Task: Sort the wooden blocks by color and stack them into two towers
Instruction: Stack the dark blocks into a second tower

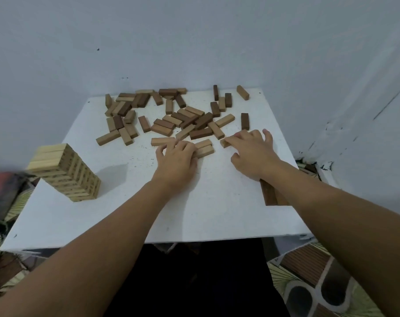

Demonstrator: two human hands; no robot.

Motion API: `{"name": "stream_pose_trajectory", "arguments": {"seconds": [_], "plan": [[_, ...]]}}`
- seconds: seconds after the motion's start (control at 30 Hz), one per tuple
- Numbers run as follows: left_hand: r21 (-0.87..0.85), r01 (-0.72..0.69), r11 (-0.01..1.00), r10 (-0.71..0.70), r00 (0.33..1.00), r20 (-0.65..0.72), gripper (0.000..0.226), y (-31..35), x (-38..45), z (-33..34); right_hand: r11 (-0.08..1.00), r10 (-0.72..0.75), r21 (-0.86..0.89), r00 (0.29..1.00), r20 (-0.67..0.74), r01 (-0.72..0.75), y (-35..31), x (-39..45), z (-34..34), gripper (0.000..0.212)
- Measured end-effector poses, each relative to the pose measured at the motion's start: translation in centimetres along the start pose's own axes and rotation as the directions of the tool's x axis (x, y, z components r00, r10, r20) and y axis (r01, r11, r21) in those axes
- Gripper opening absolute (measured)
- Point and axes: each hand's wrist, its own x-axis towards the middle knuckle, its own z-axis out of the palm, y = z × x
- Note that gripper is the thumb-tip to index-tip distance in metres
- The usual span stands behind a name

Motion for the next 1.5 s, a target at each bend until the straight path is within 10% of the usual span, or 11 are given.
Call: {"name": "stream_pose_trajectory", "arguments": {"seconds": [0.43,1.03,1.5], "plan": [[-0.150,0.139,0.979,-0.155,0.983,-0.099,0.052,-0.1,-6.6,-1.5,0.903,-0.205,0.369,0.976,-0.078,0.219,-4.7,-5.2,3.0,0.056],[-0.305,0.129,0.944,-0.080,0.983,0.168,0.070,-1.4,-5.4,-2.7,0.933,-0.107,0.353,0.990,0.092,0.068,-4.6,-4.0,1.4,0.061],[-0.340,0.259,0.904,-0.249,0.966,0.074,0.077,-2.3,-7.4,-2.8,0.796,0.038,0.600,0.995,0.088,-0.084,-5.2,-4.1,3.1,0.033]]}}
